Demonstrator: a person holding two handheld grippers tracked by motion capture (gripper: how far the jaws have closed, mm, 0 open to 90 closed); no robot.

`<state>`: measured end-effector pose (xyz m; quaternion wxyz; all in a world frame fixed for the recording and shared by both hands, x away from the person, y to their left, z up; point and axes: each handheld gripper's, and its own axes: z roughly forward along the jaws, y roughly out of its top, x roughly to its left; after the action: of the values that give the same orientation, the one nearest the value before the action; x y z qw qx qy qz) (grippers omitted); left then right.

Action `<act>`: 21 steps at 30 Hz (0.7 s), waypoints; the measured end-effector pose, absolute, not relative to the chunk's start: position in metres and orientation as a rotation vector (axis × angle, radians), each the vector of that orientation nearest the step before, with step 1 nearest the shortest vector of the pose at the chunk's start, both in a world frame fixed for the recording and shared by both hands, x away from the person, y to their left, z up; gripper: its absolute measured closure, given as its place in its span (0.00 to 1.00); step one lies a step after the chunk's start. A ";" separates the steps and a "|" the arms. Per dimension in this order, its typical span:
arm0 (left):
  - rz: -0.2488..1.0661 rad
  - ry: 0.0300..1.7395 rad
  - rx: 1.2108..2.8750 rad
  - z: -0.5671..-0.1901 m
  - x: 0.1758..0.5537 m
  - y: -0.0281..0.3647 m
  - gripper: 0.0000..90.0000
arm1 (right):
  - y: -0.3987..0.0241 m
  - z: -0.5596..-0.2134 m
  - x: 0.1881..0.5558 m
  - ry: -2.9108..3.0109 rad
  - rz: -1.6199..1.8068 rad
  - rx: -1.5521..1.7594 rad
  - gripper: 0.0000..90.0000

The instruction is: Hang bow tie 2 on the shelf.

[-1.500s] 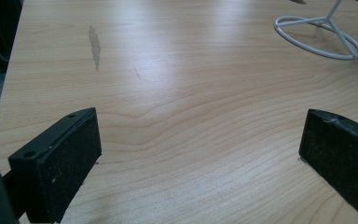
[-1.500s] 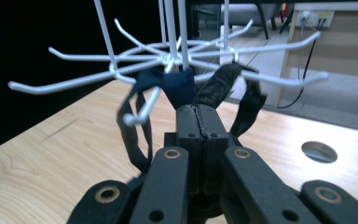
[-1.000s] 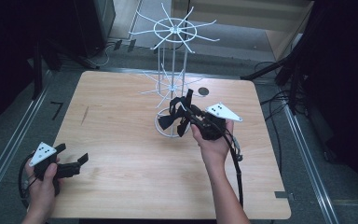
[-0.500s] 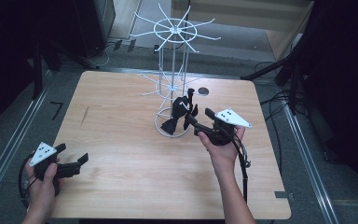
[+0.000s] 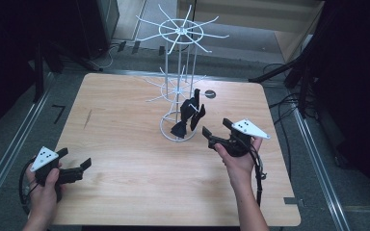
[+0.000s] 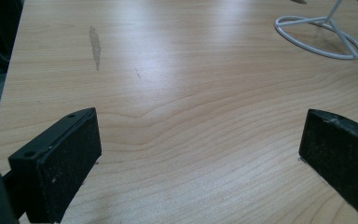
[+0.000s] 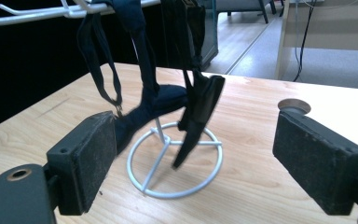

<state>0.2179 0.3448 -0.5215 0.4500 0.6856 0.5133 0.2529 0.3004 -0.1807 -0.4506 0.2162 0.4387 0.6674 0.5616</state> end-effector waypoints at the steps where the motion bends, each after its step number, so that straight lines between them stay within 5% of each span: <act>1: 0.625 1.269 1.695 -0.522 0.218 0.345 0.00 | -0.182 -0.452 0.300 1.851 1.555 1.219 0.14; 6: 0.624 1.270 1.694 -0.522 0.218 0.345 0.00 | -0.191 -0.458 0.295 1.862 1.550 1.214 0.05; 21: 0.626 1.271 1.695 -0.522 0.218 0.345 0.00 | -0.222 -0.477 0.283 1.847 1.517 1.278 0.04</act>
<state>0.2179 0.3446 -0.5215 0.4496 0.6852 0.5141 0.2530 0.2830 -0.2216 -0.4767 0.2140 0.4607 0.6657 0.5467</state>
